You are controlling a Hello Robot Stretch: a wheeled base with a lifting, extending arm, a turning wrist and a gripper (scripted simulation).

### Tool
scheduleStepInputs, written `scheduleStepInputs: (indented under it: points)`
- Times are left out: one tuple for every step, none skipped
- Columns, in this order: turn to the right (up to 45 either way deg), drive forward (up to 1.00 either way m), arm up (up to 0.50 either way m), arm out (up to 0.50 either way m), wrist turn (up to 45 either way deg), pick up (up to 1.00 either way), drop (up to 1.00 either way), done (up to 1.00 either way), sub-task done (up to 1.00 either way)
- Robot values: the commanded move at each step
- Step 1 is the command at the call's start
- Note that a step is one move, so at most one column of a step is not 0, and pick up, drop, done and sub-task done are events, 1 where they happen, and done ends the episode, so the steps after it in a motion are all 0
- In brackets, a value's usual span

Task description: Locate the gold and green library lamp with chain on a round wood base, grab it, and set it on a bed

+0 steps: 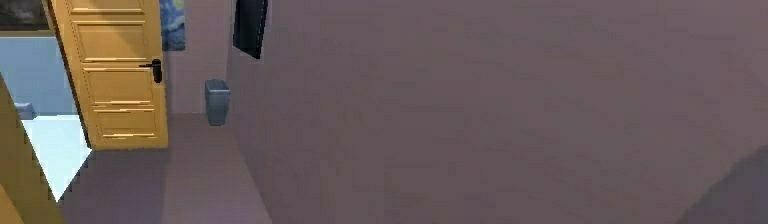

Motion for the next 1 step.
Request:
scheduleStepInputs:
  points:
    - [0.0, 0.6, 0.0, 0.0, 0.0, 0.0, 0.0, 0.0, 0.0]
